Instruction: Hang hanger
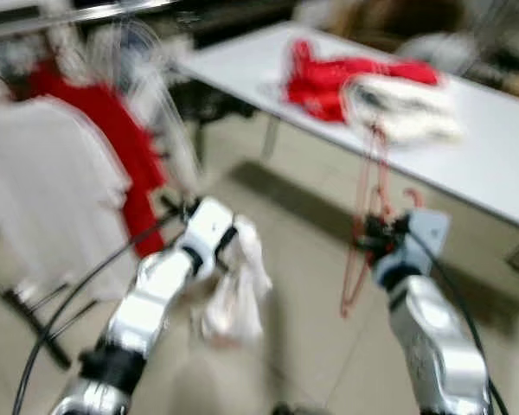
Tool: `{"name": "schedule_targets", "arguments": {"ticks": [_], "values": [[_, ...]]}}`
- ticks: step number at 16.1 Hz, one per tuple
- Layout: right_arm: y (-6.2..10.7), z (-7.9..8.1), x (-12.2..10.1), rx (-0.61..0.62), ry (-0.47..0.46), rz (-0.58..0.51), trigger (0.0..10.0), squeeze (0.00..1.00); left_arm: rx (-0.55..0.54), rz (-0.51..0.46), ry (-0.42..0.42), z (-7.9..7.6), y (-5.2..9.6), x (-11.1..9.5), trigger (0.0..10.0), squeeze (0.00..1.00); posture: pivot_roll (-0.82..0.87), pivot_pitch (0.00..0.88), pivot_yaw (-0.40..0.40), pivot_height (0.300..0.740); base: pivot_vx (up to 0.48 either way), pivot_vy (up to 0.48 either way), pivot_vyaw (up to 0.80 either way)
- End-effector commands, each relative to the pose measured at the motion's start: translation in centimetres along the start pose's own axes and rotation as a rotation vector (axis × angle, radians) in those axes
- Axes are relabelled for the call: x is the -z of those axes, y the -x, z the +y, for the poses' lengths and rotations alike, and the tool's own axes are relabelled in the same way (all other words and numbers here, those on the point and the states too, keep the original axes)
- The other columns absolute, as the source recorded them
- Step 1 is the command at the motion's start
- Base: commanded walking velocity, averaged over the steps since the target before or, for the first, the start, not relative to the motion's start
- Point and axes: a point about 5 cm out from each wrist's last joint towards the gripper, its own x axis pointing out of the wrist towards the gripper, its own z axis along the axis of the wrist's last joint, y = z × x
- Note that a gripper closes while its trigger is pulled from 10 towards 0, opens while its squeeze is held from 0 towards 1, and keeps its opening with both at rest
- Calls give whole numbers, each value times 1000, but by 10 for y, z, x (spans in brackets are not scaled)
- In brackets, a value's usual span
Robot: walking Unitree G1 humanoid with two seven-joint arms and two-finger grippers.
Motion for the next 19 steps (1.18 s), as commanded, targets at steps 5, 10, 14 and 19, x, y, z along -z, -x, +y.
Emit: {"name": "schedule_targets", "arguments": {"ticks": [5,10,14,19], "values": [[-1,-7,-7,20,10,-28,10000,0,118,57,-79,-18,-24,12,10000,0,14,25,-34,740,0,0,-800],[-1,-7,-7,16,13,-27,10000,0,170,193,-100,-29,-33,38,10000,0,6,31,-34,740,0,0,-640],[0,-7,-7,14,14,-29,10000,0,186,271,-105,-33,-31,51,10000,0,-6,25,-30,740,0,0,-200],[-1,-5,-8,8,15,-32,10000,0,206,315,-119,-38,-31,57,10000,0,-10,21,-34,740,0,0,-800]]}}
